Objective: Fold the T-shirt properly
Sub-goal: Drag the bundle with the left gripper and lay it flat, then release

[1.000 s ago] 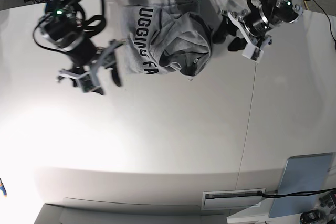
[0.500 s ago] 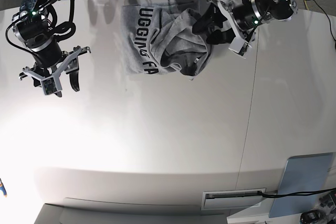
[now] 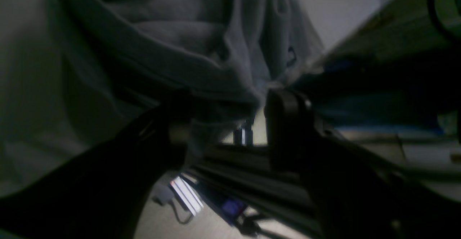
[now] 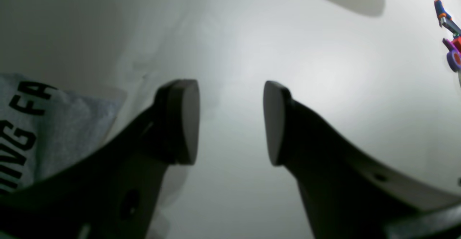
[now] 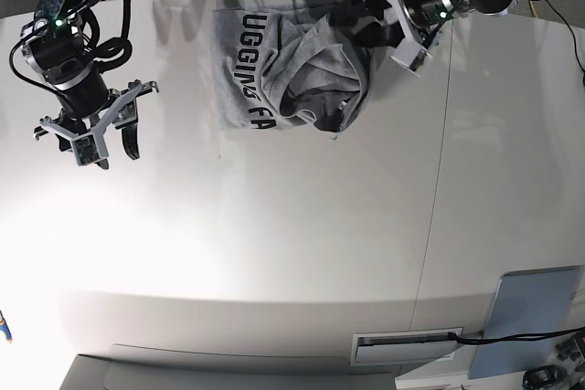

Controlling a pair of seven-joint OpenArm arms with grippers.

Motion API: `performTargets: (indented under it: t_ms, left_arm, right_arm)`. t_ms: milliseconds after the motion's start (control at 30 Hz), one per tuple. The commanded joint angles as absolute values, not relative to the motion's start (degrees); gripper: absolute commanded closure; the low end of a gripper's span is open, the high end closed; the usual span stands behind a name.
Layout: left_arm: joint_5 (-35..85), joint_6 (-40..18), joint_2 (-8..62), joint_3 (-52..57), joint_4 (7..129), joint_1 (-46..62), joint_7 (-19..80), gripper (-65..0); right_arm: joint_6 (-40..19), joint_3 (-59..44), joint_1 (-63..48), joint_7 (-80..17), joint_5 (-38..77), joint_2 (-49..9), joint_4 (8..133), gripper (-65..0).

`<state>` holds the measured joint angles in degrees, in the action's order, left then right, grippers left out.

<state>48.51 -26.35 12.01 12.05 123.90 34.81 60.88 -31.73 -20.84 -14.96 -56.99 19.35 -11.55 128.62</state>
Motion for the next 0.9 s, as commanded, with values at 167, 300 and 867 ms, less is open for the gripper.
performTargets:
  t_ms: [167,300,867]
  left_arm:
    - [48.2,-25.4,10.9,11.0,124.6,35.1,60.0,-33.9]
    - [46.4,-25.1,10.9,5.4,124.6,35.1,59.9,-33.9]
    - [37.5,-21.5,11.4,11.9,125.2,35.6,63.8,0.0]
  right_arm:
    - [-31.6,-21.1,-14.6,-55.7,19.7,-12.2,129.6,-28.8]
    - [-31.6,-21.1,-14.6,-55.7,19.6,-12.2,129.6,-28.8]
    - [-31.7,-21.1,-14.6,-55.5,19.6,-12.3,129.6,-28.8]
